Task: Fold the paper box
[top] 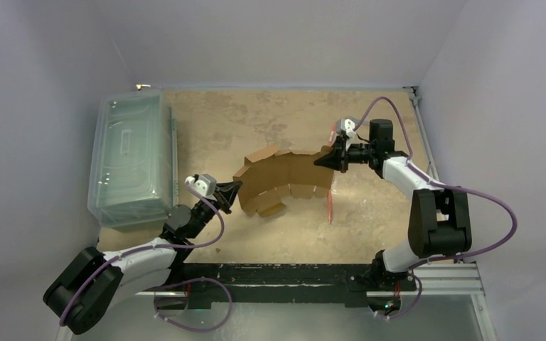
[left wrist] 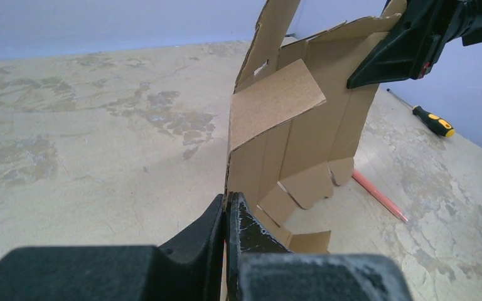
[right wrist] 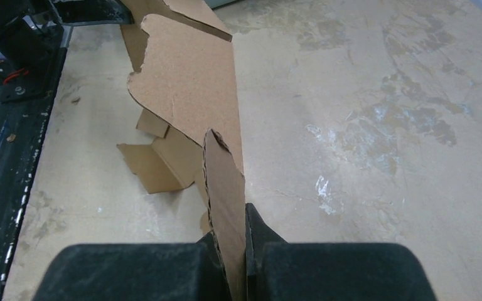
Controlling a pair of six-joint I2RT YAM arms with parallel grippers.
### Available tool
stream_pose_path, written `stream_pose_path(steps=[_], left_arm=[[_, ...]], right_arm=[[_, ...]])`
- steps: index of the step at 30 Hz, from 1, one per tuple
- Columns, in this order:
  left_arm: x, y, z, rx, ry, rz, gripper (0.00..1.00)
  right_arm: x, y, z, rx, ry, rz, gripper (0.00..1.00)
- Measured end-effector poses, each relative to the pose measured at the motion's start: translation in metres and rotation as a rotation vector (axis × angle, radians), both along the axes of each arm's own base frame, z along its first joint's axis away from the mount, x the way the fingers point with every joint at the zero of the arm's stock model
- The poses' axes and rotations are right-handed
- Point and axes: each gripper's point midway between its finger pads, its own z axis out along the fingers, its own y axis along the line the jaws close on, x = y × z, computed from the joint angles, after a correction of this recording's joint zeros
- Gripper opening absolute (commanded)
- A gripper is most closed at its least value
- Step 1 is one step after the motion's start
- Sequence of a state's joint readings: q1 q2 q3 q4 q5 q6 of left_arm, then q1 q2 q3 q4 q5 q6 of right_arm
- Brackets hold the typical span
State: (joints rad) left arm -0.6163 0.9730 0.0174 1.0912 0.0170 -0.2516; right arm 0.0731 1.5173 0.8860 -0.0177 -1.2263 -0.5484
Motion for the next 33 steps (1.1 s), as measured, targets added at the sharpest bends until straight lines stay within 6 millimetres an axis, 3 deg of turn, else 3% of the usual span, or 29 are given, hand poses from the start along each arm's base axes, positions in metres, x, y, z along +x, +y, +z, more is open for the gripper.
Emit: stream_pose_path(steps=[5, 8, 12, 17, 19, 24, 27, 33], left_arm=[[0.0, 0.0, 0.0, -0.009, 0.007, 0.002, 0.0], [0.0, 0.0, -0.001, -0.019, 0.023, -0.001, 0.27], [0.0, -0.005, 0.009, -0.04, 0.064, -0.014, 0.42], [0.002, -0.008, 0.058, -0.074, 0.092, -0.019, 0.63], [0.001, -0.004, 0.084, -0.105, 0.089, -0.001, 0.65], [0.006, 0.013, 0.12, -0.126, 0.132, 0.096, 0.72], [0.012, 0.017, 0.12, -0.099, 0.16, 0.138, 0.76], [0.037, 0.015, 0.087, -0.011, 0.261, 0.174, 0.76]], right_arm=[[-0.005, 0.002, 0.001, -0.005, 0.012, 0.021, 0.0], [-0.003, 0.001, 0.008, -0.031, 0.012, 0.022, 0.0], [0.008, -0.004, 0.029, -0.087, -0.004, -0.004, 0.0], [0.005, -0.011, 0.06, -0.142, -0.032, -0.047, 0.0], [-0.003, -0.014, 0.07, -0.153, -0.045, -0.064, 0.0], [-0.017, -0.019, 0.09, -0.167, -0.083, -0.094, 0.0], [-0.022, -0.019, 0.089, -0.173, -0.069, -0.091, 0.0], [-0.033, -0.021, 0.08, -0.192, -0.018, -0.078, 0.0]])
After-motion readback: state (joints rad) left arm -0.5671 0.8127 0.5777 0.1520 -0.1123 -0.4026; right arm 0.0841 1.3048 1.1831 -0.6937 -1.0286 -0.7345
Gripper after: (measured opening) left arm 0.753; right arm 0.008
